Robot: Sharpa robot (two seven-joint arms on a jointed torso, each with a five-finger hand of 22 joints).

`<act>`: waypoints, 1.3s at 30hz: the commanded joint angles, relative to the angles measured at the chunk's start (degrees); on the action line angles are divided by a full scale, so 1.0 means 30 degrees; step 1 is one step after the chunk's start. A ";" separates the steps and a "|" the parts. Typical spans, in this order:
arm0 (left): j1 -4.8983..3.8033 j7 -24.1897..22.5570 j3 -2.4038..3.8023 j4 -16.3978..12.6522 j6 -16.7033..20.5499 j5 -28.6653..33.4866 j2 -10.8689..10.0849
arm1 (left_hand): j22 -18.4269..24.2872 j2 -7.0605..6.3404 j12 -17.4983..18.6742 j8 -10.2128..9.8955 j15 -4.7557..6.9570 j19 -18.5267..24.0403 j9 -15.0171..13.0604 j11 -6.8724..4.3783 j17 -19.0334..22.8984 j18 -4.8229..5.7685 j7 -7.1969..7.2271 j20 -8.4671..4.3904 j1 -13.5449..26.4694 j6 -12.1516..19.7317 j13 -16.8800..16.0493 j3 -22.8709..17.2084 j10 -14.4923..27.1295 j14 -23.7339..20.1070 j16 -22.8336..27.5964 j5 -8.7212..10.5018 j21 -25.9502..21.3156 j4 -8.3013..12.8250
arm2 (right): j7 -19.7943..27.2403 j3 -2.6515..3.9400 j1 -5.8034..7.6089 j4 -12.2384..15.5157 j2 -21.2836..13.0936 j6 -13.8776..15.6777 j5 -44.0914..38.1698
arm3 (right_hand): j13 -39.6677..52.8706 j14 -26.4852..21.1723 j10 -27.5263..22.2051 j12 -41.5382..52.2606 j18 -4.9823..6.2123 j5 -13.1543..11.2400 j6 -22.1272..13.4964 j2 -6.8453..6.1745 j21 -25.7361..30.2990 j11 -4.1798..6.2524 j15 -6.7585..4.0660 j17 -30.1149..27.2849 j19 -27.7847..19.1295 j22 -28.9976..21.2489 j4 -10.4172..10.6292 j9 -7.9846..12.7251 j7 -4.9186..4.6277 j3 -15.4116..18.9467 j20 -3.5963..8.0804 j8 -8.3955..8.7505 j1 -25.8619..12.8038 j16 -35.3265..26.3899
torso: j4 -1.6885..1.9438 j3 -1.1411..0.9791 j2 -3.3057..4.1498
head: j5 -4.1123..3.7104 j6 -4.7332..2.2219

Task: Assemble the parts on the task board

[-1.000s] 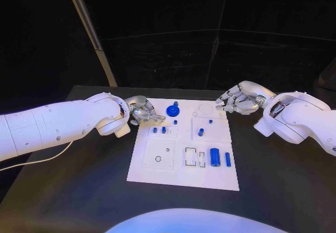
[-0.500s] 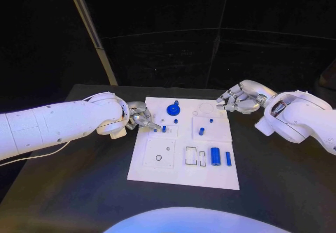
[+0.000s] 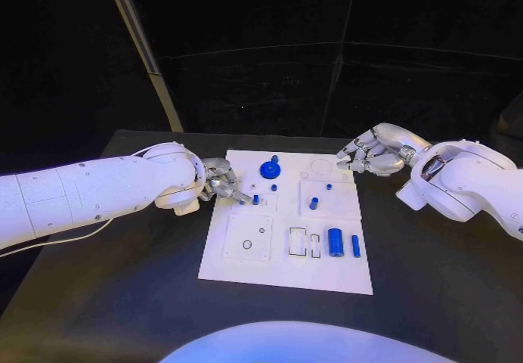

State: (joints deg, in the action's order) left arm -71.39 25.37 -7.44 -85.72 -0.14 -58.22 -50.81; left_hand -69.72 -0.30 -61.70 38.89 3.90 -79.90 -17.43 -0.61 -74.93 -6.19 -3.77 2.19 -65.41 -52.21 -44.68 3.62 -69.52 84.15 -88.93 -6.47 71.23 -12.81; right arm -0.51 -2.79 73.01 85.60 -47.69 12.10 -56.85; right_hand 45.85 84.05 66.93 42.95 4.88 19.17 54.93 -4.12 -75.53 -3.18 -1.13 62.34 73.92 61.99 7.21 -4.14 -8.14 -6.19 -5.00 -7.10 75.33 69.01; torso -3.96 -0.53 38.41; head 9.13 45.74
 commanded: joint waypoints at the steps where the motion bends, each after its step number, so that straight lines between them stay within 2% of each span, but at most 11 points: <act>1: -0.0030 0.0497 0.0014 0.0118 -0.0282 -0.0199 0.0105 | -0.0031 0.0018 -0.0074 0.0120 0.0121 -0.0061 -0.0043 -0.0033 -0.4380 0.0327 0.0126 -0.0032 -0.0295 0.0036 -0.0006 0.0055 -0.0010 0.1808 -0.0054 -0.0039 0.0092 0.0081 | 0.0149 0.0009 0.0032 0.0015 0.0027 -0.0039 0.0064 | -0.0020 0.0197 -0.0137 -0.0074 0.0326 0.0063 -0.0172 -0.0025 0.0105 0.0060 -0.0072 -0.0024 -0.0122 -0.0028 0.0134 0.0025 -0.0019 -0.0013 0.0013 -0.0100 0.0006 -0.0092 | -0.0005 -0.0006 0.0000 | 0.0025 0.0044; 15: -0.0032 0.1069 0.0012 0.0469 -0.1209 -0.0209 0.0364 | -0.0080 0.0501 -0.0153 0.0190 0.0111 -0.0041 -0.0135 -0.0024 -0.4347 0.0331 0.0113 -0.0027 -0.0840 0.0131 -0.0085 -0.0086 0.0053 0.1800 -0.0040 -0.0074 0.0095 0.0339 | 0.0129 0.0009 0.0032 0.0025 0.0024 -0.0045 0.0064 | -0.0020 0.0197 -0.0137 -0.0074 0.0326 0.0063 -0.0172 -0.0025 0.0105 0.0060 -0.0072 -0.0024 -0.0122 -0.0028 0.0134 0.0025 -0.0019 -0.0013 0.0013 -0.0100 0.0006 -0.0092 | 0.0011 0.0000 -0.0006 | -0.0012 0.0115; 24: -0.0032 0.1065 0.0012 0.0448 -0.0994 -0.0208 0.0497 | -0.0131 0.0585 -0.0252 0.0248 0.0115 -0.0060 -0.0169 -0.0039 -0.4381 0.0342 0.0136 -0.0026 -0.0845 0.0046 -0.0218 -0.0092 -0.0021 0.1808 -0.0056 -0.0067 0.0134 0.0331 | 0.0138 0.0009 0.0032 0.0030 0.0028 -0.0047 0.0064 | -0.0020 0.0197 -0.0137 -0.0074 0.0326 0.0063 -0.0172 -0.0025 0.0105 0.0060 -0.0072 -0.0024 -0.0122 -0.0028 0.0134 0.0025 -0.0019 -0.0013 0.0013 -0.0100 0.0006 -0.0092 | -0.0007 0.0000 -0.0007 | -0.0015 0.0144; 28: -0.0032 0.1025 0.0012 0.0394 -0.0706 -0.0167 0.0529 | -0.0176 0.0867 -0.0258 0.0246 0.0143 -0.0070 -0.0186 -0.0077 -0.4394 0.0345 0.0177 -0.0042 -0.1119 0.0045 -0.0206 -0.0298 -0.0019 0.1811 -0.0063 -0.0113 0.0160 0.0453 | 0.0147 0.0009 0.0032 0.0036 0.0027 -0.0049 0.0065 | -0.0020 0.0197 -0.0137 -0.0074 0.0326 0.0063 -0.0172 -0.0025 0.0105 0.0060 -0.0072 -0.0024 -0.0122 -0.0028 0.0134 0.0025 -0.0019 -0.0013 0.0013 -0.0100 0.0006 -0.0092 | 0.0011 -0.0005 -0.0004 | -0.0020 0.0156; 34: -0.0032 0.0893 0.0012 0.0332 -0.0386 0.0225 0.0550 | -0.0206 0.1727 -0.0048 -0.0064 0.0270 -0.0051 -0.0078 -0.0212 -0.4374 0.0332 0.0306 -0.0145 -0.2812 0.0342 -0.0024 -0.1786 0.0192 0.1806 -0.0056 -0.0180 0.0143 0.1394 | 0.0158 0.0009 0.0032 0.0033 0.0036 -0.0066 0.0065 | -0.0020 0.0197 -0.0137 -0.0074 0.0326 0.0063 -0.0172 -0.0025 0.0105 0.0060 -0.0072 -0.0024 -0.0122 -0.0028 0.0134 0.0025 -0.0019 -0.0013 0.0013 -0.0100 0.0006 -0.0092 | 0.0011 -0.0002 -0.0004 | -0.0014 0.0168; 36: -0.0032 0.0828 0.0012 0.0311 -0.0321 0.0330 0.0560 | -0.0217 0.1786 0.0150 -0.0298 0.0303 -0.0038 0.0028 -0.0232 -0.4371 0.0333 0.0308 -0.0194 -0.3487 0.0472 0.0121 -0.2696 0.0361 0.1804 -0.0054 -0.0206 0.0129 0.1858 | 0.0162 0.0009 0.0032 0.0026 0.0044 -0.0076 0.0065 | -0.0020 0.0197 -0.0137 -0.0074 0.0326 0.0063 -0.0172 -0.0025 0.0105 0.0060 -0.0072 -0.0024 -0.0122 -0.0028 0.0134 0.0025 -0.0019 -0.0013 0.0013 -0.0100 0.0006 -0.0092 | 0.0009 -0.0003 -0.0001 | -0.0010 0.0175; 39: -0.0032 0.0771 0.0012 0.0288 -0.0275 0.0444 0.0576 | -0.0238 0.1463 0.0371 -0.0541 0.0277 -0.0022 0.0145 -0.0200 -0.4362 0.0337 0.0246 -0.0211 -0.3706 0.0462 0.0280 -0.4002 0.0476 0.1802 -0.0051 -0.0213 0.0111 0.2155 | 0.0170 0.0009 0.0032 0.0017 0.0057 -0.0092 0.0065 | -0.0020 0.0197 -0.0137 -0.0074 0.0326 0.0063 -0.0172 -0.0025 0.0105 0.0060 -0.0072 -0.0024 -0.0122 -0.0028 0.0134 0.0025 -0.0019 -0.0013 0.0013 -0.0100 0.0006 -0.0092 | 0.0002 -0.0004 -0.0005 | 0.0004 0.0187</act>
State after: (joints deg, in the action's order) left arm -71.64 27.65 -7.26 -84.92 -1.79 -57.53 -49.13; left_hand -70.34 3.62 -60.90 37.48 4.52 -80.10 -17.11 -1.22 -74.91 -6.19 -2.97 1.98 -75.55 -51.15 -43.98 -6.49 -68.46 83.96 -88.92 -6.89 71.46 -7.21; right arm -0.50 -2.79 73.01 85.61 -47.58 12.08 -56.84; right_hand 45.86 84.05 66.93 42.95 4.88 19.17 54.93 -4.12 -75.54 -3.18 -1.14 62.34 73.92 62.00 7.21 -4.14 -8.14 -6.19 -5.00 -7.10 75.33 69.02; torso -3.93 -0.53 38.40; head 9.11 46.28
